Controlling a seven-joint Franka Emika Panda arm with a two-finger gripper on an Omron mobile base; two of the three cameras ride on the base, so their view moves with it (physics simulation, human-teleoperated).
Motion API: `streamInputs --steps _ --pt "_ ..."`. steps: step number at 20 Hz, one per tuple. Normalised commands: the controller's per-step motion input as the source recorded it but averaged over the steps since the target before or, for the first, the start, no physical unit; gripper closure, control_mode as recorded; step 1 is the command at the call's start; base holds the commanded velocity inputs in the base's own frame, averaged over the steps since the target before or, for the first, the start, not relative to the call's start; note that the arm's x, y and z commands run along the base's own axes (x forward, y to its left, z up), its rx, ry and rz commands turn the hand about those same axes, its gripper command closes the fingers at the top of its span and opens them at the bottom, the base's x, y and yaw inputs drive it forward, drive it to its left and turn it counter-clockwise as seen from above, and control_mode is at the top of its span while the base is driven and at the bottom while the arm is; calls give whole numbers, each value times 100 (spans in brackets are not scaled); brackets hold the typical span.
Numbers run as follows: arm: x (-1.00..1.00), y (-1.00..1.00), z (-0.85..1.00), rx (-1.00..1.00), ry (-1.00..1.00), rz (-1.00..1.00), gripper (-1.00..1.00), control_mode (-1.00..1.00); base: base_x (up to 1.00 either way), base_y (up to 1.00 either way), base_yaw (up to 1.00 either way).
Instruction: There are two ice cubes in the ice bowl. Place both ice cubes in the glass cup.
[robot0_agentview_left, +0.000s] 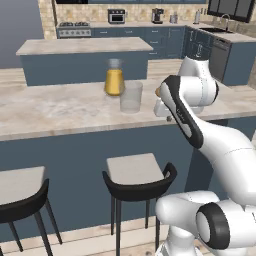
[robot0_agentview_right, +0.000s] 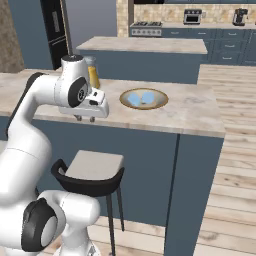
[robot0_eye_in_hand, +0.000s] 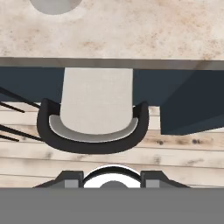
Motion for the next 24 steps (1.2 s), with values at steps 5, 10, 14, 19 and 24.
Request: streamInputs --steps 5,10,14,19,24 --pt "-8 0 0 0 -1 0 -100 -100 0 0 0" --pt "-2 0 0 0 0 0 -100 -100 0 0 0" --pt "-4 -10 0 0 0 0 -100 100 0 -23 0" --pt "0 0 0 0 0 0 -100 100 0 -72 0" --pt "0 0 0 0 0 0 -100 100 0 -69 0"
